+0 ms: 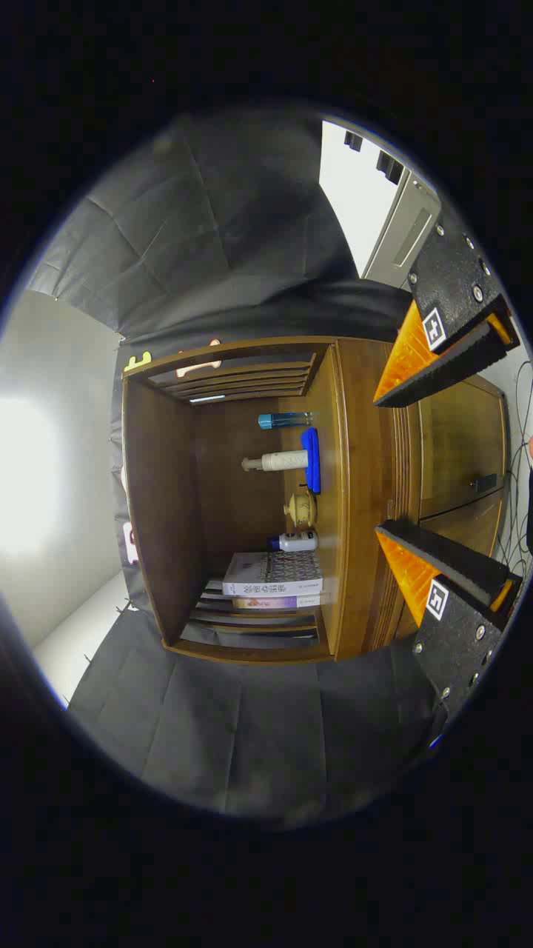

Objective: Pull open the drawer, take out the items inside it, and place them on the countertop above the cabinet.

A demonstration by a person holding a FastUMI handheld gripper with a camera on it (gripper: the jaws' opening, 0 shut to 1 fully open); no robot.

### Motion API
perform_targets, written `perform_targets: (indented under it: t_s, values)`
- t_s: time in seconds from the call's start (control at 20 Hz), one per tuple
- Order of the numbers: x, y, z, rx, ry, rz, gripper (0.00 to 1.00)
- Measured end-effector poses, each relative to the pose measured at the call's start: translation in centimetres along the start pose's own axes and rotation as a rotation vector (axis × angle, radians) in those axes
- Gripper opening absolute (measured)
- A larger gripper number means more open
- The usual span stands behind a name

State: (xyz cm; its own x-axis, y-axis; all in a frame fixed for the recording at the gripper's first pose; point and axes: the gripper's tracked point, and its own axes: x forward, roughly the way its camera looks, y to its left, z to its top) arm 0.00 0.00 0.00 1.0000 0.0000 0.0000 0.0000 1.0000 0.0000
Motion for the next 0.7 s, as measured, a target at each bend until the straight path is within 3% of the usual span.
perform_targets:
  t_s: [0.7]
  values:
    - [-0.02, 0.05, -0.07, 0.003, -0.005, 0.007, 0.96]
